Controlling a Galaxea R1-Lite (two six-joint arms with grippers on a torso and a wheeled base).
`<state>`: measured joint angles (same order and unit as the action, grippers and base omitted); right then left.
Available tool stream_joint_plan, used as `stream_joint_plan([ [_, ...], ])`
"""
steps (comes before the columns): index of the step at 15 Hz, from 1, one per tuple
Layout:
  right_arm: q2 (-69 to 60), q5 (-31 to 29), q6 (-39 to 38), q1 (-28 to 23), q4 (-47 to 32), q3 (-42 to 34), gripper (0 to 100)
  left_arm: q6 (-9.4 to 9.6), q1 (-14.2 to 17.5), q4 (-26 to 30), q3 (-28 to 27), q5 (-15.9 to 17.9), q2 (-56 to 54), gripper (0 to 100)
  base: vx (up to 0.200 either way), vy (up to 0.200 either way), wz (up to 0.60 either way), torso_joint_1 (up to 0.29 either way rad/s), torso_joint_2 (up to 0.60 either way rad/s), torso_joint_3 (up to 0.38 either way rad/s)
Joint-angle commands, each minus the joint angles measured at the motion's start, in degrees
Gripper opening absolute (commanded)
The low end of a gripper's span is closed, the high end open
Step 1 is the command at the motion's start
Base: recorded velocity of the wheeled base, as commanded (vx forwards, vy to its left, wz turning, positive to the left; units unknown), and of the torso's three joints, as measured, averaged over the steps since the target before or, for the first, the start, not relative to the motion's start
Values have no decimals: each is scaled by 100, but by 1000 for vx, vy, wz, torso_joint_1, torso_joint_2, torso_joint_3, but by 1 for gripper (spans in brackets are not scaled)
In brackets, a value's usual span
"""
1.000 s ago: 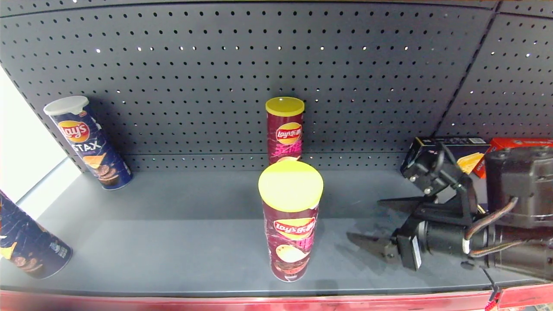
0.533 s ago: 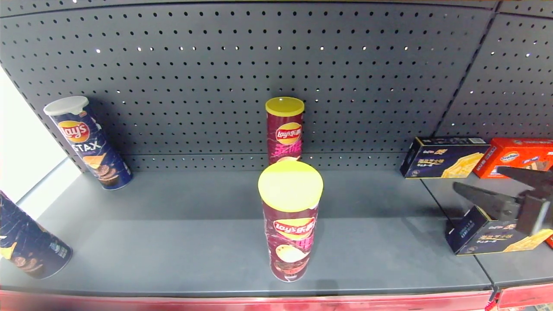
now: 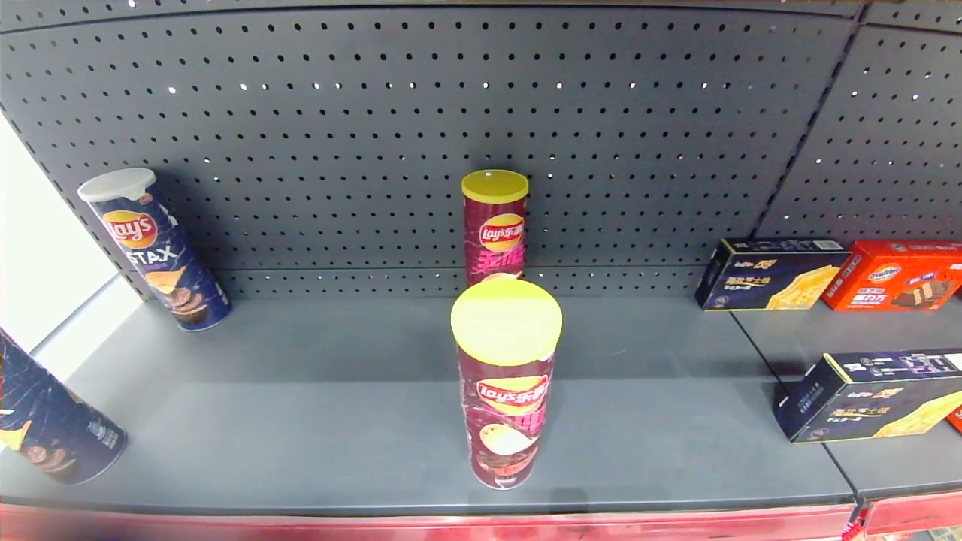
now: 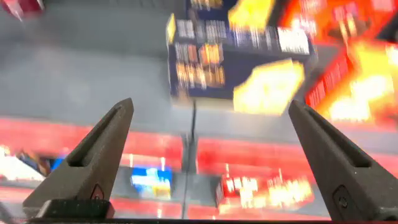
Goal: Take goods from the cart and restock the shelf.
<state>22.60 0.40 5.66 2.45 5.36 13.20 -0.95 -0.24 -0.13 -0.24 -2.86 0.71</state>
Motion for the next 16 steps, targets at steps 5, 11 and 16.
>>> stream_joint_plan([
  [5,-1750,-5,-30,-553,-1125,-107,100,-2,7,-4,7,-4,8,100,0,0,0,0,0,0],
  [11,-1882,118,-443,-394,-194,-1303,100,-10,16,-13,7,-21,0,100,0,0,0,0,0,0],
  [16,-2216,1032,-522,-254,-352,-1250,100,7,16,-13,7,5,0,100,0,0,0,0,0,0],
])
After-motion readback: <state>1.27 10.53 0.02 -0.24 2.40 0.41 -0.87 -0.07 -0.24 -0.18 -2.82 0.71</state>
